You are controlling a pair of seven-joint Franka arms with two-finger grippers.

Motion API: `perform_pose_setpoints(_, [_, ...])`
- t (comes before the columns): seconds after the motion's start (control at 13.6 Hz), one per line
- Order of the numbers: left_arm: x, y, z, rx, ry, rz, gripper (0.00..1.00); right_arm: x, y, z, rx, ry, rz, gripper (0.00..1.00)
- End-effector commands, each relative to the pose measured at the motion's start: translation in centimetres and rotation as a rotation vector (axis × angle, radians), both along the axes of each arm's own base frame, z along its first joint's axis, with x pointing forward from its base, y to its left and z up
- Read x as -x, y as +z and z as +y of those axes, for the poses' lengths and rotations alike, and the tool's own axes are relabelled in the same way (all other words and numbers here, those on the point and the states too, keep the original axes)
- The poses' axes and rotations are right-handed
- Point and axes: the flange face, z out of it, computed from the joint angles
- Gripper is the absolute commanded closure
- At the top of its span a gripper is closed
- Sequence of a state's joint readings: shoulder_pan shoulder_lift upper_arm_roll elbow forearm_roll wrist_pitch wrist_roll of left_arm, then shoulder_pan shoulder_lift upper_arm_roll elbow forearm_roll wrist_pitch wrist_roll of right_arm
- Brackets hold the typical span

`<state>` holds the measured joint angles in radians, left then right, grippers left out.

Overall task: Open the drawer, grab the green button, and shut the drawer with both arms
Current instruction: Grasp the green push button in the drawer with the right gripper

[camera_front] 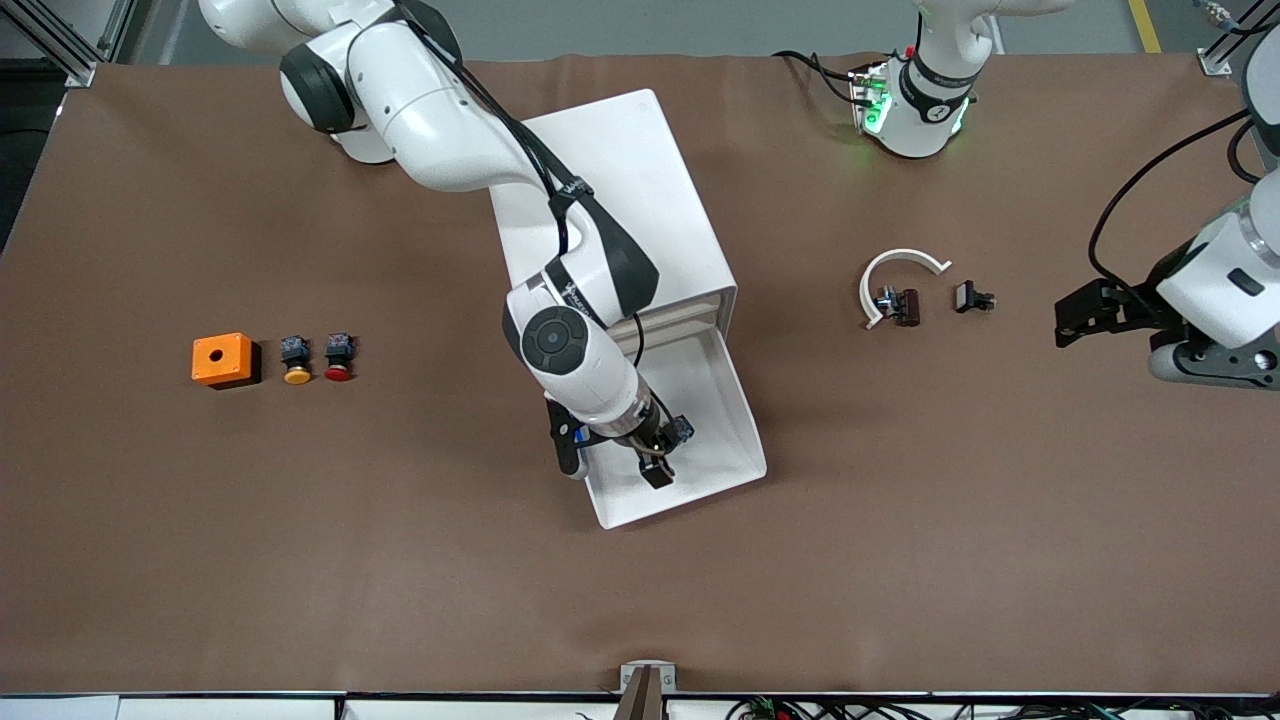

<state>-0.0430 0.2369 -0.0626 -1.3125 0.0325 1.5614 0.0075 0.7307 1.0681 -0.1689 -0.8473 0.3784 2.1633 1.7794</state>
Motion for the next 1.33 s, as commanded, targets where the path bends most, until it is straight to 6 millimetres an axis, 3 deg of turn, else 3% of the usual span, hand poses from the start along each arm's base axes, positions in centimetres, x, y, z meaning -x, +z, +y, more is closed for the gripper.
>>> perform_pose_setpoints(0.0, [0.8, 0.7, 0.4, -0.003, 0.008, 0.004, 0.0, -0.1, -1.1, 0.9, -0.008, -0.011, -0.024, 0.0])
perform_pose_setpoints(0.22, [1.0, 0.5, 0.2, -0.002, 0.005, 0.016, 0.0, 0.5, -2.8, 1.3, -0.004, -0.005, -0.005, 0.0])
perform_pose_setpoints(0.66, [0.7, 0.0, 0.5, -0.004, 0.01, 0.025, 0.0, 2.0, -3.9, 2.9, -0.005, 0.019, 0.018, 0.0])
perform_pose_setpoints(0.74, [0.6, -0.1, 0.6, -0.004, 0.011, 0.027, 0.0, 2.3, -3.9, 3.3, -0.005, 0.025, 0.018, 0.16])
perform_pose_setpoints(0.88, [0.6, -0.2, 0.8, -0.005, 0.011, 0.028, 0.0, 2.4, -3.9, 3.5, -0.009, 0.02, 0.015, 0.76])
perform_pose_setpoints(0.96, [0.6, -0.2, 0.8, -0.005, 0.011, 0.028, 0.0, 2.4, -3.8, 3.6, -0.016, 0.008, 0.012, 1.0])
perform_pose_setpoints(1.25, [0.5, -0.3, 0.9, -0.005, 0.014, 0.03, 0.0, 2.4, -3.7, 3.7, -0.026, -0.002, 0.013, 1.0])
